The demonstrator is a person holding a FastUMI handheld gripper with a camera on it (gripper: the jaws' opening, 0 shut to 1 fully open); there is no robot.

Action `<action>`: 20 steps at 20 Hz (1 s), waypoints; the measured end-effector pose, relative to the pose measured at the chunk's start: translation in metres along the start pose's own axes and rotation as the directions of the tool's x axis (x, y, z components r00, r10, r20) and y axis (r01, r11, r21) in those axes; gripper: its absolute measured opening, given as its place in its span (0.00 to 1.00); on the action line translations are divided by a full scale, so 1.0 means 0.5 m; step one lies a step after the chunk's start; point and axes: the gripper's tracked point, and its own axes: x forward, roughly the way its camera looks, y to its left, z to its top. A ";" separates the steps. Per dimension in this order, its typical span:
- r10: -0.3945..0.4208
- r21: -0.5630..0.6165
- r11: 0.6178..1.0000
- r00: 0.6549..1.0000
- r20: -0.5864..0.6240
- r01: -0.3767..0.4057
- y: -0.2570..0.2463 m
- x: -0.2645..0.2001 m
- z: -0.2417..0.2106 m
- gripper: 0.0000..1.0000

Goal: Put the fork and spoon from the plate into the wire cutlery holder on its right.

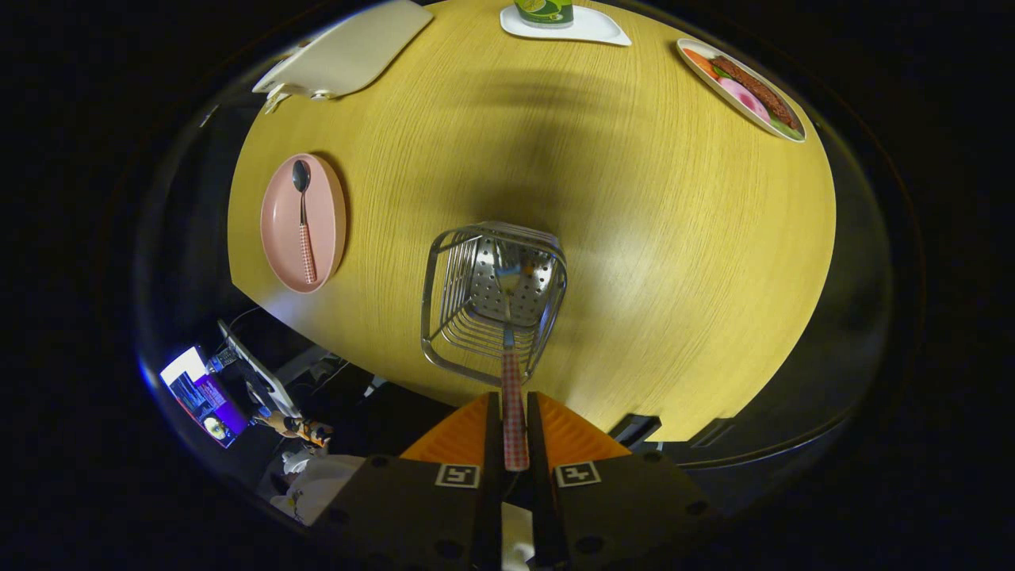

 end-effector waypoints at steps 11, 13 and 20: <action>0.035 -0.009 0.999 0.964 0.264 -0.034 0.054 -0.078 0.016 0.99; 0.033 -0.006 0.999 0.943 0.331 -0.033 0.063 -0.098 0.016 1.00; 0.030 0.076 0.993 0.813 0.582 -0.091 0.098 -0.166 0.026 1.00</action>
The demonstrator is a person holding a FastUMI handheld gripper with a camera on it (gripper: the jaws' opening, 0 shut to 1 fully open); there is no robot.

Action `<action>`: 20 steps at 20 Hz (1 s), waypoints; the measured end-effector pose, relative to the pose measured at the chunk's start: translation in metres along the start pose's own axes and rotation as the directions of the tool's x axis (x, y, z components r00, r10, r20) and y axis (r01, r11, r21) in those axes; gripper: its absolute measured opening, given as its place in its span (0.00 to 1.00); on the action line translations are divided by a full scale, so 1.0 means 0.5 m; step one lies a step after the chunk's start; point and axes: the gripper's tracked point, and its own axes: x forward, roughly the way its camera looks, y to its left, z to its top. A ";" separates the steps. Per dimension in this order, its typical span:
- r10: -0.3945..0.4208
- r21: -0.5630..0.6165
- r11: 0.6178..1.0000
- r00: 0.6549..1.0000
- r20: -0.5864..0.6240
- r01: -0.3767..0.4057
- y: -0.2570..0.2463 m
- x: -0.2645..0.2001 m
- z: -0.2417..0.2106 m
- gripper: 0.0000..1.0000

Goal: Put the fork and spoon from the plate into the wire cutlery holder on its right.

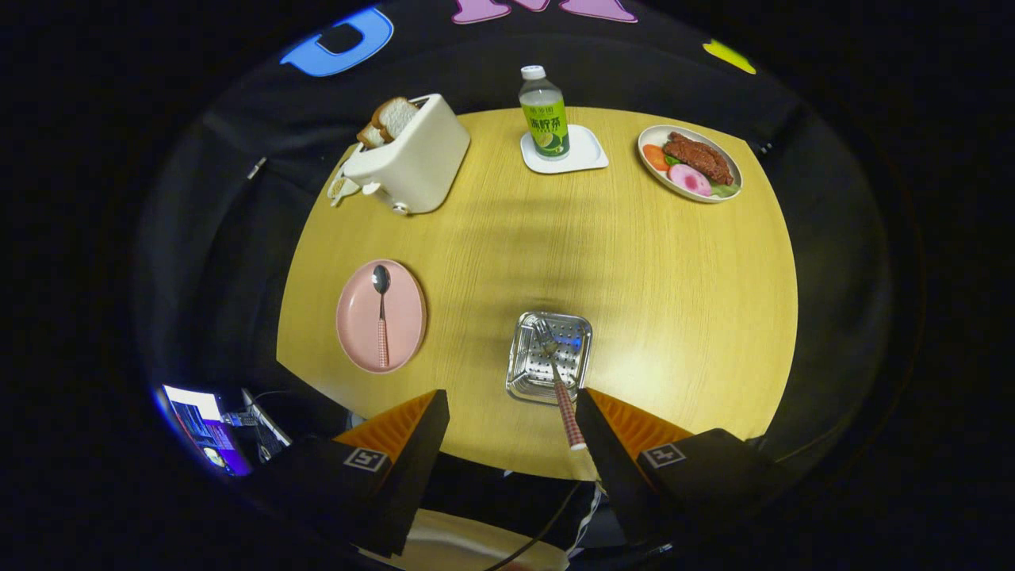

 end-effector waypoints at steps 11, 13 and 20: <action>0.004 0.000 1.000 0.909 0.417 -0.004 0.170 -0.007 0.074 0.99; 0.021 -0.030 1.000 0.901 0.433 -0.009 0.220 0.015 0.072 0.99; 0.089 -0.135 0.990 0.937 0.339 -0.045 0.378 0.153 0.020 0.99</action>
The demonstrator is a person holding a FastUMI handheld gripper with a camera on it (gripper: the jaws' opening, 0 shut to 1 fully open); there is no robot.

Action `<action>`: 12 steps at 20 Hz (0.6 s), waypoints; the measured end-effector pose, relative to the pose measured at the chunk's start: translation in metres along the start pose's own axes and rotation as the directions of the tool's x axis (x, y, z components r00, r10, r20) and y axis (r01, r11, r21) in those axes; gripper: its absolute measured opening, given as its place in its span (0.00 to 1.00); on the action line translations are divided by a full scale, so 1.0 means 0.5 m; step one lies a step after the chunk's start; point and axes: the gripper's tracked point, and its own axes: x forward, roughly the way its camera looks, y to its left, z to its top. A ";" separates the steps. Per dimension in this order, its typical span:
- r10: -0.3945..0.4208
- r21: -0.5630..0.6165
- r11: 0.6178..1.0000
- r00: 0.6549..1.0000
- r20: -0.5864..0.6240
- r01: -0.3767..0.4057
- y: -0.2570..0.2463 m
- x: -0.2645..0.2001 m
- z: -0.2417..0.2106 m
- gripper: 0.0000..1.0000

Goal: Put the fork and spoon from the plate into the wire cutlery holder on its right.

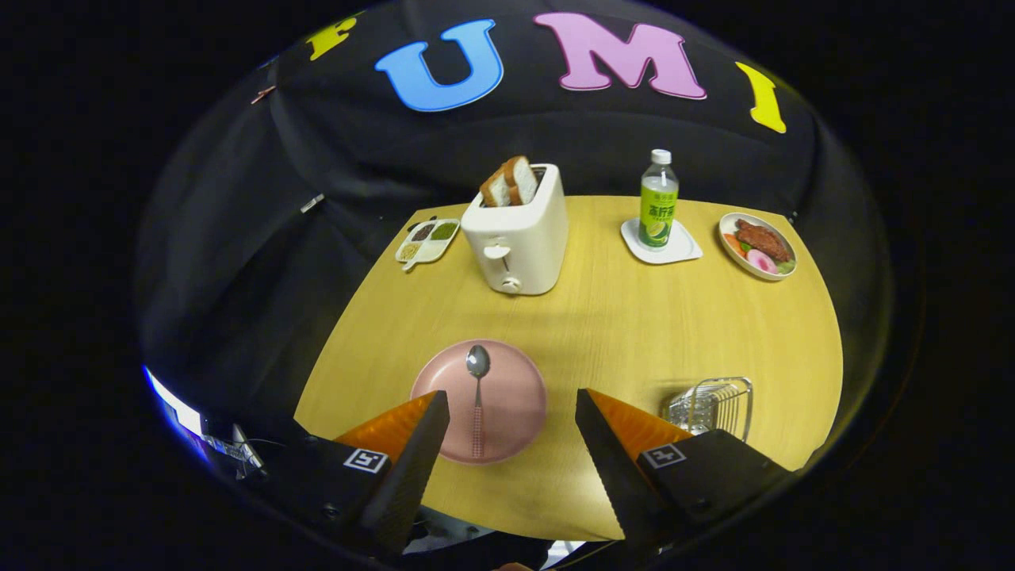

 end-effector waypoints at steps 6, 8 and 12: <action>-0.001 -0.099 0.995 0.992 -0.125 -0.011 0.064 0.103 -0.110 0.99; -0.024 -0.122 0.993 0.988 -0.154 0.005 0.063 0.136 -0.134 0.99; -0.057 -0.141 0.990 0.977 -0.207 0.028 0.059 0.186 -0.171 1.00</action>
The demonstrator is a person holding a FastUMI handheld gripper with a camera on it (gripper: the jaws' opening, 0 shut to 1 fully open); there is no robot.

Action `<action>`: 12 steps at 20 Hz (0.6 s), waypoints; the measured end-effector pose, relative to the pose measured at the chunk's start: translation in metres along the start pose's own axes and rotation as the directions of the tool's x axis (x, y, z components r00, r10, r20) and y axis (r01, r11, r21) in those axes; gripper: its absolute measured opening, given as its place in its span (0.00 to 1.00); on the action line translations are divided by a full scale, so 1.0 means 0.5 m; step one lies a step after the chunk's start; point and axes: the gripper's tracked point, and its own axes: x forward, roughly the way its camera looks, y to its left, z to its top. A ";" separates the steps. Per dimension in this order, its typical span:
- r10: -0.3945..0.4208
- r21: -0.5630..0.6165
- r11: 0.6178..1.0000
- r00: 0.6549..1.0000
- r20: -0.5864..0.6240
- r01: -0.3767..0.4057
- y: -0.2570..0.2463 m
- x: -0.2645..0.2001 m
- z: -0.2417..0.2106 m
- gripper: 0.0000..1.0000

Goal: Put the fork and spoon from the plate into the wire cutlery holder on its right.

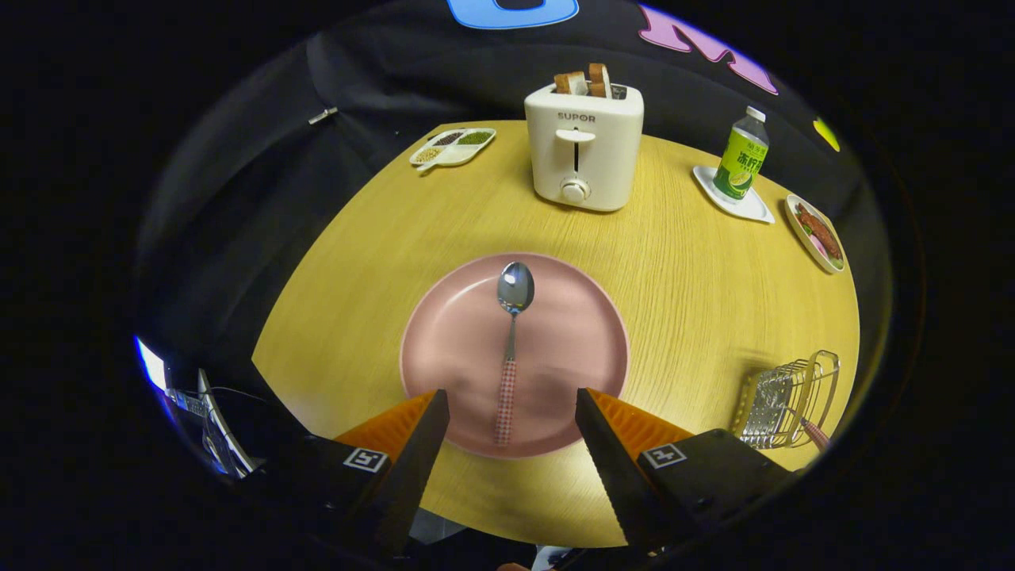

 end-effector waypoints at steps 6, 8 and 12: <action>-0.028 -0.029 0.999 0.998 -0.055 0.026 0.005 0.049 -0.034 1.00; -0.028 -0.038 0.999 0.997 -0.075 0.025 0.010 0.054 -0.046 0.99; -0.033 -0.067 0.997 0.994 -0.104 0.026 0.011 0.066 -0.064 0.89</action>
